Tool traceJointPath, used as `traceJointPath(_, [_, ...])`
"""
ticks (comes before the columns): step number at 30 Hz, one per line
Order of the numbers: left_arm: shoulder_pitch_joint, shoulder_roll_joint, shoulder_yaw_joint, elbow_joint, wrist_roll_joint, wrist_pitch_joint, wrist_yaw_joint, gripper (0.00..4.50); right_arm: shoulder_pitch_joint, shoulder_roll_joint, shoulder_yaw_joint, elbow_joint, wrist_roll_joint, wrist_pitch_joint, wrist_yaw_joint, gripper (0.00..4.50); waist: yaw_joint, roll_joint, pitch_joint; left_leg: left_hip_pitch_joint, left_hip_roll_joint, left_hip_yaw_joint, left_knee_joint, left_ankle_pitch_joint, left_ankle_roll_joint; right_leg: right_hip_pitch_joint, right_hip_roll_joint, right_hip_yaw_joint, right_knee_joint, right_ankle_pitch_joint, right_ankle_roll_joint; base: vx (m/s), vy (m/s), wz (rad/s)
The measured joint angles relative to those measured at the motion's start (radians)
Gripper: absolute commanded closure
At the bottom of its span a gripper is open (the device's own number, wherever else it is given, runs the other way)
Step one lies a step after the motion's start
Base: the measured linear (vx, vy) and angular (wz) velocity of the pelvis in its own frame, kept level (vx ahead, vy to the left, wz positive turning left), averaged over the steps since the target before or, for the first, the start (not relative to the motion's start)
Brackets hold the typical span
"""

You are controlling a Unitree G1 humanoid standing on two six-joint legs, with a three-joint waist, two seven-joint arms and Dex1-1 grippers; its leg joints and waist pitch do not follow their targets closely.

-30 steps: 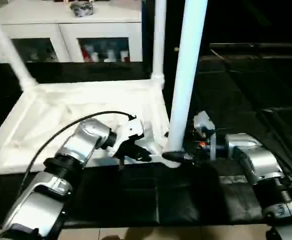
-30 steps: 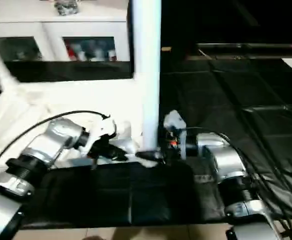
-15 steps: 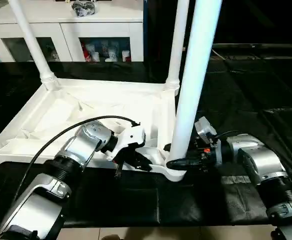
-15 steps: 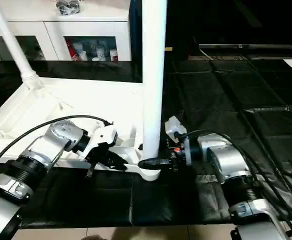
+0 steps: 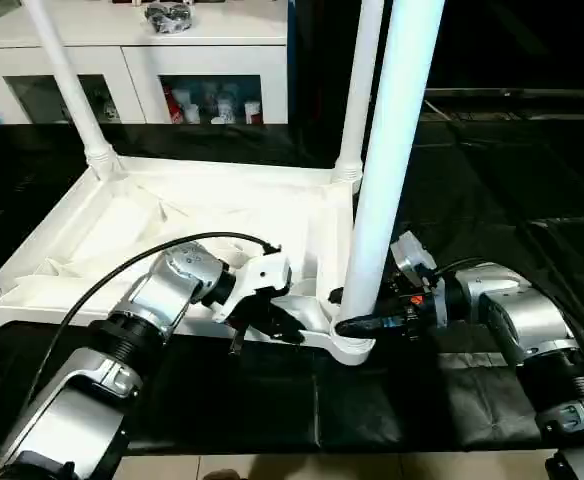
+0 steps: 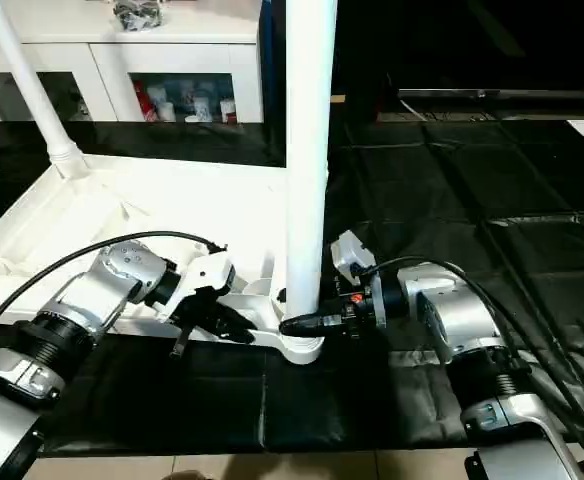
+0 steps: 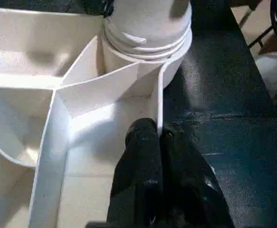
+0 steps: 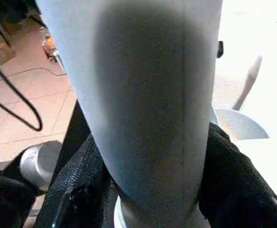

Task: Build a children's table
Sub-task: Rotate leg to tighten

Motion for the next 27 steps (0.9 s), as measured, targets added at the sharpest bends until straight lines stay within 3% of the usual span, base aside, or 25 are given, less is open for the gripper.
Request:
traceJointPath(5, [-0.001,-0.018,0.040,0.008,0.003,0.085,0.110,4.50,0.011,0.054,-0.050,-0.006,-0.016,0.034,-0.164,2.38,-0.010,0.000,0.000,0.002,0.000,0.000,0.001,0.000,-0.001,0.000,0.000,0.001,0.003,0.000,0.001,0.000,0.000,0.00])
traceJointPath(13, [-0.027,-0.119,0.128,0.039,0.025,0.252,0.408,4.50,-0.047,0.220,-0.156,0.080,-0.083,0.035,-0.628,2.41,-0.088,-0.001,0.000,0.006,-0.001,-0.006,0.001,0.001,-0.003,0.001,0.000,-0.005,0.001,-0.003,0.005,0.000,0.000,0.00])
traceJointPath(16, [-0.043,-0.166,0.157,0.055,0.030,0.305,0.521,4.50,-0.083,0.276,-0.184,0.117,-0.114,0.040,-0.783,2.41,-0.104,-0.001,0.000,0.006,0.000,-0.009,0.000,0.001,-0.004,0.000,0.000,-0.009,0.000,-0.001,0.003,0.000,0.000,0.00])
traceJointPath(20, [-0.048,-0.194,0.186,0.057,0.032,0.342,0.616,4.50,-0.121,0.329,-0.198,0.155,-0.143,0.038,-0.911,2.41,-0.115,-0.001,0.000,0.005,0.000,-0.009,-0.003,0.001,-0.004,-0.002,0.001,-0.010,0.000,0.000,0.001,0.000,0.000,0.00])
traceJointPath(23, [-0.052,-0.203,0.196,0.056,0.035,0.353,0.641,4.50,-0.131,0.339,-0.199,0.165,-0.156,0.022,-0.940,2.41,-0.110,-0.001,0.000,0.004,0.000,-0.009,-0.006,0.001,-0.004,-0.002,0.001,-0.010,-0.001,0.001,-0.001,0.000,0.000,0.00])
traceJointPath(25, [-0.052,-0.204,0.199,0.056,0.035,0.353,0.641,4.50,-0.131,0.342,-0.204,0.167,-0.156,0.017,-0.940,1.90,-0.107,-0.001,0.000,0.004,0.000,-0.009,-0.006,0.001,-0.003,-0.002,0.001,-0.010,-0.002,0.002,-0.002,0.000,0.000,0.00])
traceJointPath(27, [-0.052,-0.201,0.197,0.054,0.035,0.351,0.631,4.50,-0.123,0.344,-0.210,0.156,-0.143,0.021,-0.932,1.77,-0.106,-0.001,0.000,0.004,0.000,-0.009,-0.006,0.001,-0.002,-0.002,0.001,-0.010,-0.002,0.002,-0.003,0.000,0.000,0.00])
